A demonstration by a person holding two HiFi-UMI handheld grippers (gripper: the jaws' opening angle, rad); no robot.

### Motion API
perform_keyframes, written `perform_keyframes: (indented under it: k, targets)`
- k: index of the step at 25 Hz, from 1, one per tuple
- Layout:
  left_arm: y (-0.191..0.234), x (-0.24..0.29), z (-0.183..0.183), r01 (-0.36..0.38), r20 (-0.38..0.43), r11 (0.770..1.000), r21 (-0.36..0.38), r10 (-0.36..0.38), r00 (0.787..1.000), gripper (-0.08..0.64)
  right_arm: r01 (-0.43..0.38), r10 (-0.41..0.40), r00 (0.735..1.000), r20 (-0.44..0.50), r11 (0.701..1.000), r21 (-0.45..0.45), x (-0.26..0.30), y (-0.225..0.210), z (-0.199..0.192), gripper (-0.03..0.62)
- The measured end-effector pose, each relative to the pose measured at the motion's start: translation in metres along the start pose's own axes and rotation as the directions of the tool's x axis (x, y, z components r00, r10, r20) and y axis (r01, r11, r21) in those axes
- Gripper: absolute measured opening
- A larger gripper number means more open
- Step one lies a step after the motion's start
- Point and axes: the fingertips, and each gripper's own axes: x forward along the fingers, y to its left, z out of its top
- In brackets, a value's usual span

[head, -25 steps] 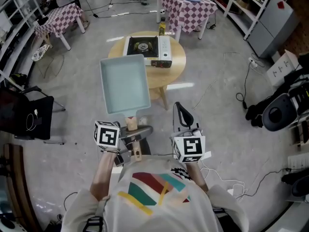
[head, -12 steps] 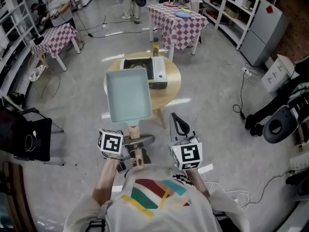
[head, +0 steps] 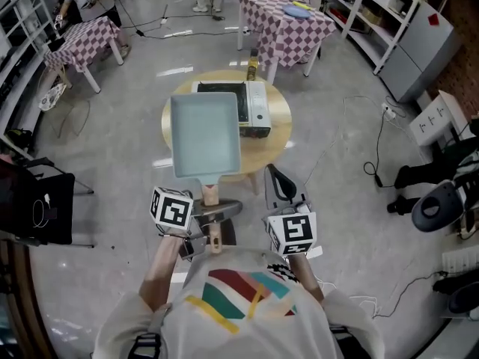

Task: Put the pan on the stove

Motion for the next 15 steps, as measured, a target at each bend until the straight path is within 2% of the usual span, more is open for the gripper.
perform_keyframes:
  k: [5, 8, 15]
  targets:
    - [0.03, -0.01, 0.051, 0.018, -0.009, 0.999, -0.033, -0.018, 1.0, 0.009, 0.014, -0.014, 1.0, -0.028, 1.0, 0.001, 0.058, -0.009, 0.008, -0.002]
    - [0.048, -0.018, 0.086, 0.04, -0.02, 0.998, -0.055, -0.041, 0.999, 0.009, 0.054, -0.054, 0.998, -0.034, 0.999, 0.005, 0.093, -0.019, 0.017, -0.001]
    - [0.09, -0.038, 0.18, 0.072, -0.048, 0.997, -0.026, -0.073, 0.996, 0.009, 0.163, -0.163, 0.986, -0.035, 0.987, 0.009, 0.182, -0.056, 0.04, 0.0]
